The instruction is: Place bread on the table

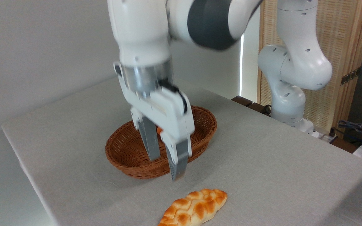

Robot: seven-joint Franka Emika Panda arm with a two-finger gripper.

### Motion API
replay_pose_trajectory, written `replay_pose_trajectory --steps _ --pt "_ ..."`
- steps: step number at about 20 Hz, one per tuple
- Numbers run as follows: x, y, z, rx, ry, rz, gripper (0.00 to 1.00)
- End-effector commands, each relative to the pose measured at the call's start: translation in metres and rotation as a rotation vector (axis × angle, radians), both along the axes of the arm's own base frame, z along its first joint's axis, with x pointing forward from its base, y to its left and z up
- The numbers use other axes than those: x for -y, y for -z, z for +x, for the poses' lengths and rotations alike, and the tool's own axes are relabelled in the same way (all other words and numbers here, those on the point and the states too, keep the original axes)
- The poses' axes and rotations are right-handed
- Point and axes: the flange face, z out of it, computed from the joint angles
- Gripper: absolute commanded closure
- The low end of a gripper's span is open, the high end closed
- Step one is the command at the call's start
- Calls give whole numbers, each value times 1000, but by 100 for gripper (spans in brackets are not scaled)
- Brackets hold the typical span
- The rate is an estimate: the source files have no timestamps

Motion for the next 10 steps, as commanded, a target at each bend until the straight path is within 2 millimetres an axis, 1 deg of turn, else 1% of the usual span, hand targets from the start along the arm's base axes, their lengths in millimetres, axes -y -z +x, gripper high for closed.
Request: replay_pose_trajectory --steps 1,3,5,8,10 --pt "27 -51 -6 3 -73 -27 0" --pt "53 -71 -11 0 -92 -32 0" --pt "72 -81 -20 -10 -77 -34 0" --pt "91 -83 -25 -26 -44 -32 0" --pt "99 -78 -24 -36 -29 -31 0"
